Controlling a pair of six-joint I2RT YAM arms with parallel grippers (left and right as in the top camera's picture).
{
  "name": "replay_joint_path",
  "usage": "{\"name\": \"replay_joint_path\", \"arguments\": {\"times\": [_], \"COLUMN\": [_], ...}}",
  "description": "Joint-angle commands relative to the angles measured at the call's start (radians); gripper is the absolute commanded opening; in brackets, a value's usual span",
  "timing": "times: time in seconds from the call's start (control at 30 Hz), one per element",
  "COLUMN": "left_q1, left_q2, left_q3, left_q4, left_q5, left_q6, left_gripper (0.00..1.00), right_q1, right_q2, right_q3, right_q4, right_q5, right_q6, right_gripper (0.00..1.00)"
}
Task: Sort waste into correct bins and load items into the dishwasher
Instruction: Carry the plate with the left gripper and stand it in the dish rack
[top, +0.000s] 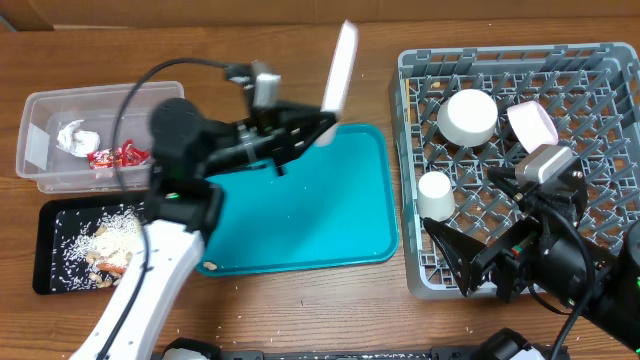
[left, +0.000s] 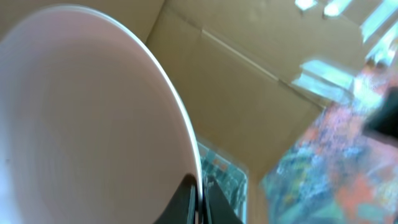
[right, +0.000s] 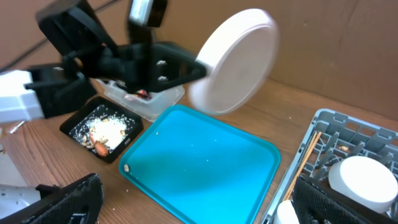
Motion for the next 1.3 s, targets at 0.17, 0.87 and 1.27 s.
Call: {"name": "replay_joint_path", "arguments": {"times": [0.17,0.87,1.27], "left_q1": [-0.260,-0.312,-0.167], "left_q2": [0.333,0.620,0.073], "left_q3": [0.005,0.006,0.108], "left_q4": [0.374,0.597,-0.529], "left_q5": [-0.475,-0.510,-0.527], "left_q6": [-0.522,-0.526,0.040], "left_gripper": [0.04,1.00,1.00], "right_q1": [0.005,0.005,0.005], "right_q2": [-0.001,-0.001,-0.001], "right_q3": [0.003,0.003,0.003], "right_q4": [0.002,0.002,0.002], "right_q5": [-0.006,-0.006,-0.006], "right_q6": [-0.007,-0.007,-0.007], "right_gripper": [1.00,1.00,1.00]}}
